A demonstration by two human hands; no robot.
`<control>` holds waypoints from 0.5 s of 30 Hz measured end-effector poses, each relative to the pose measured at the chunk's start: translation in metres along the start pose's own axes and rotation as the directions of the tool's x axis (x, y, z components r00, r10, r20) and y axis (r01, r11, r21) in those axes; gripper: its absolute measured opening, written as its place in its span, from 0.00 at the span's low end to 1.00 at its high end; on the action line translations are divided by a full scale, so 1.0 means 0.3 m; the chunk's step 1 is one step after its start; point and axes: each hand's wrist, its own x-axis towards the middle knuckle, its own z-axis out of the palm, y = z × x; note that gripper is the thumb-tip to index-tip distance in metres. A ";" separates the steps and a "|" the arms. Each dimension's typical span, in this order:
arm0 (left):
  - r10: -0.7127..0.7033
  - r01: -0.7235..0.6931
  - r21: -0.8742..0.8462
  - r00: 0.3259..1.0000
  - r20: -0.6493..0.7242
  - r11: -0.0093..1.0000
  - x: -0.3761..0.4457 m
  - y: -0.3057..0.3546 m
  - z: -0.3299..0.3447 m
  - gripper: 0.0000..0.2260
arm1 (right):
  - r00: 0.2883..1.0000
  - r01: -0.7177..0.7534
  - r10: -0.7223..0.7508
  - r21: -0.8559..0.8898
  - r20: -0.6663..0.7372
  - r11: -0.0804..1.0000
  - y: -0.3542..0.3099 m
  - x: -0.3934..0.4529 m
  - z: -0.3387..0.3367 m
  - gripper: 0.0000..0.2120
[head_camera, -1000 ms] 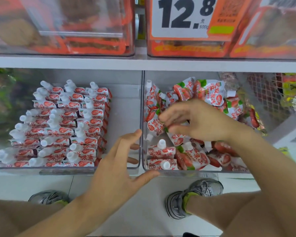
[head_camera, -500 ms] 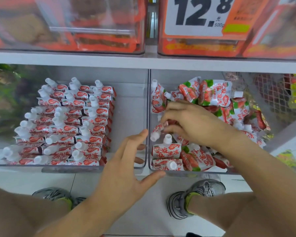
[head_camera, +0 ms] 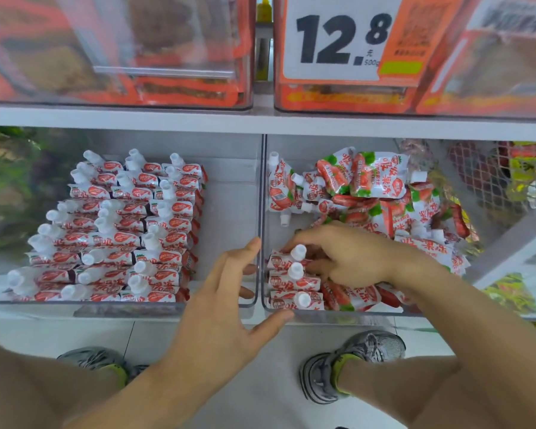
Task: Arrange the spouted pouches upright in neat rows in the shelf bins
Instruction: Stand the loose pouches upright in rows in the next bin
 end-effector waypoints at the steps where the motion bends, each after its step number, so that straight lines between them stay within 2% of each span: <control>1: 0.003 -0.003 -0.001 1.000 -0.002 1.000 0.001 0.001 0.001 0.38 | 1.000 -0.003 0.003 0.022 0.012 1.000 -0.001 -0.003 -0.003 0.13; 5: 0.019 -0.019 0.004 1.000 -0.014 1.000 0.004 0.000 0.003 0.38 | 0.999 -0.016 0.017 -0.020 0.029 1.000 -0.003 0.008 -0.007 0.10; 11: 0.028 -0.028 -0.006 0.999 -0.037 1.000 0.002 -0.011 0.007 0.38 | 0.998 0.053 -0.054 -0.099 -0.011 0.994 -0.024 -0.003 -0.003 0.15; 15: 0.011 -0.011 -0.004 1.000 -0.025 1.000 0.000 0.000 0.003 0.38 | 0.995 0.006 0.003 -0.079 0.104 0.997 -0.059 -0.015 -0.043 0.22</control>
